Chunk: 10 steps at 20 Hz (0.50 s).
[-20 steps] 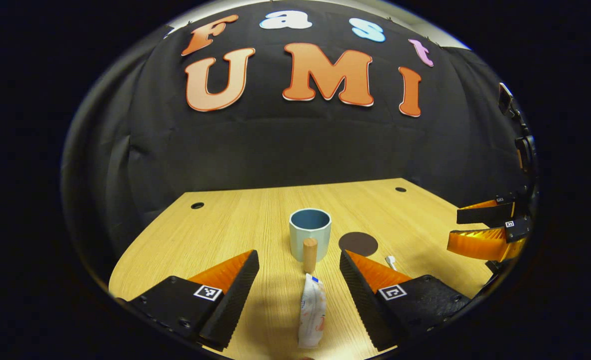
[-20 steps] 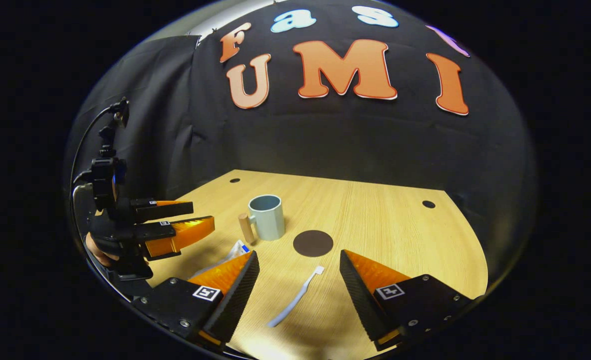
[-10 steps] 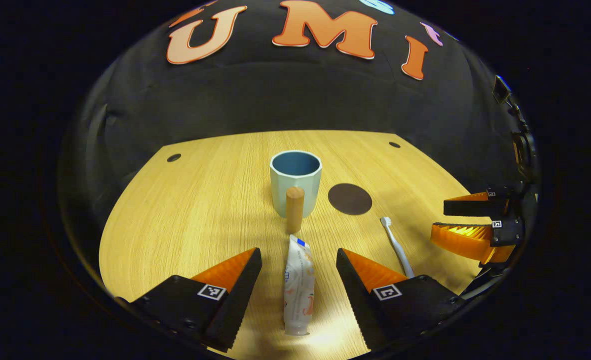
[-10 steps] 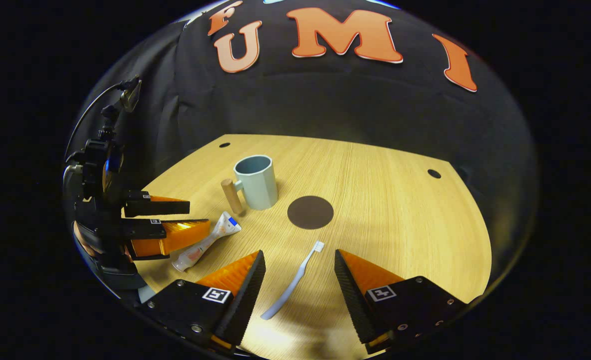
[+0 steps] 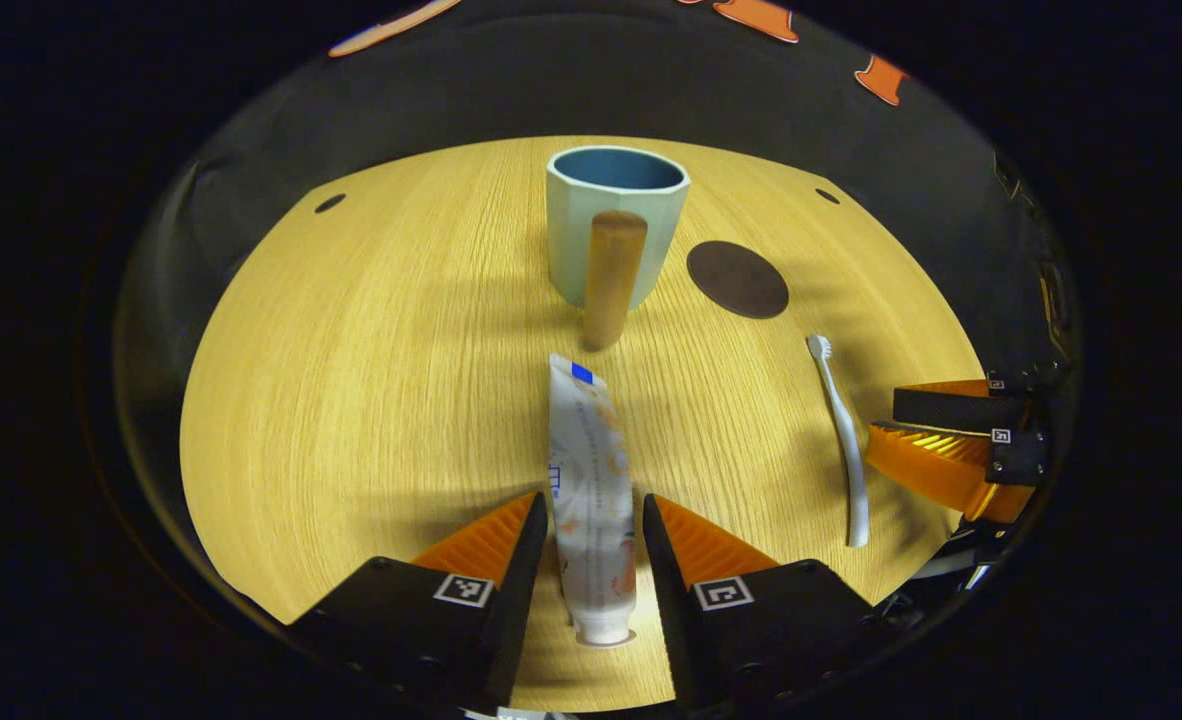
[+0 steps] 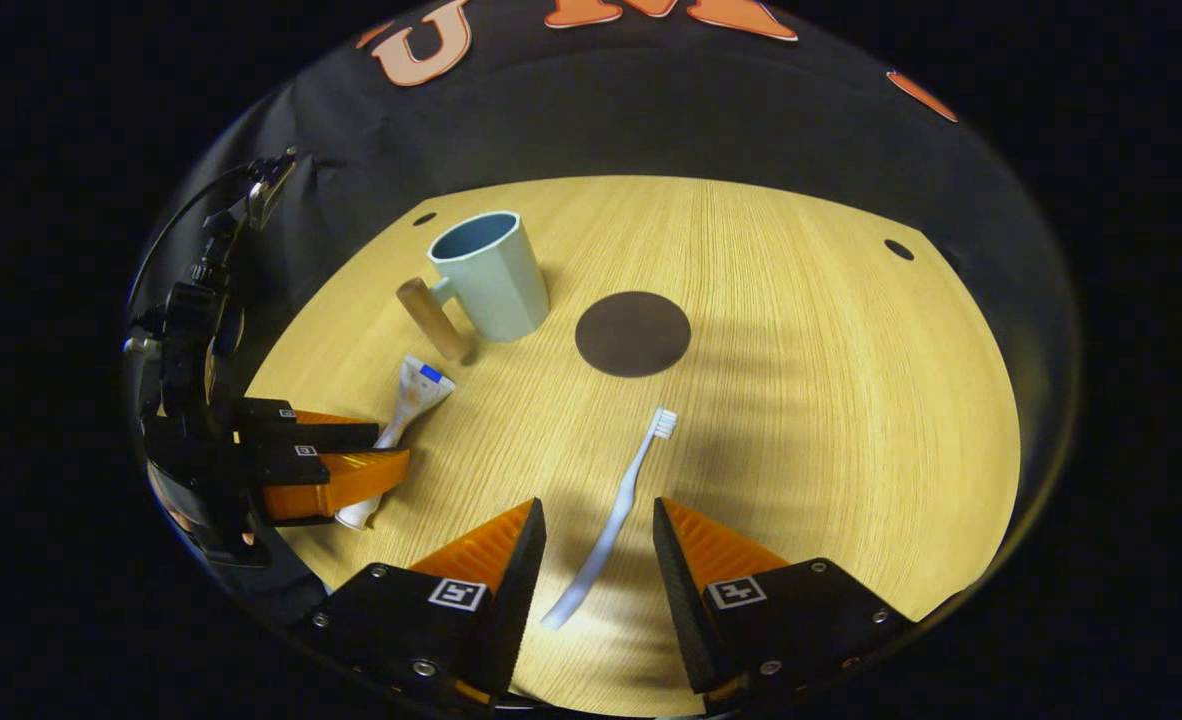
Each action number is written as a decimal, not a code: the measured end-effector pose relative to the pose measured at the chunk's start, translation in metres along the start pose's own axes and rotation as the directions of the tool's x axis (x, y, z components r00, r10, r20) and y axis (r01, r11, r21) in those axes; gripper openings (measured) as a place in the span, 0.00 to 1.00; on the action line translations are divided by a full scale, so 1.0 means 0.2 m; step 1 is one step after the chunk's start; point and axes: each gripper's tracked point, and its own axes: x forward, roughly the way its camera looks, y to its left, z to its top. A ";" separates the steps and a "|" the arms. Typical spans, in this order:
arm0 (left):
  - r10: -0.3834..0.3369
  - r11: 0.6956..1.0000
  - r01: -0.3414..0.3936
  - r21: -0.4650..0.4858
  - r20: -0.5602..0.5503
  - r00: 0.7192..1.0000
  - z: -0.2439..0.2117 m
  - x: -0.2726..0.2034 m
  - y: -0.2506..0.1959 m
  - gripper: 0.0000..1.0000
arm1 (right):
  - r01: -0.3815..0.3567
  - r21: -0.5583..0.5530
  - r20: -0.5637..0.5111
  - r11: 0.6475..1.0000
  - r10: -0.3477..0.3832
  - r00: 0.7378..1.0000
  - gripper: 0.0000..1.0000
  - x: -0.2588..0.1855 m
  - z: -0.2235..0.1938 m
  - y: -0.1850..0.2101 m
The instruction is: Put the toothbrush and toothpaste on the desktop into the cup, then pick up the cup and place it on the coaster on the desktop.
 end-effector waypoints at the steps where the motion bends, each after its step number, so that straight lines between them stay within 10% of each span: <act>1: 0.010 1.000 -0.010 0.010 0.007 1.000 0.02 0.02 0.02 0.59 | -0.001 0.001 -0.016 1.000 0.001 1.000 0.63 0.01 -0.01 0.01; 10: 0.045 0.999 -0.045 0.013 -0.032 0.998 0.03 -0.03 0.01 0.38 | 0.076 0.004 -0.090 0.997 -0.076 0.993 0.30 0.09 -0.07 -0.05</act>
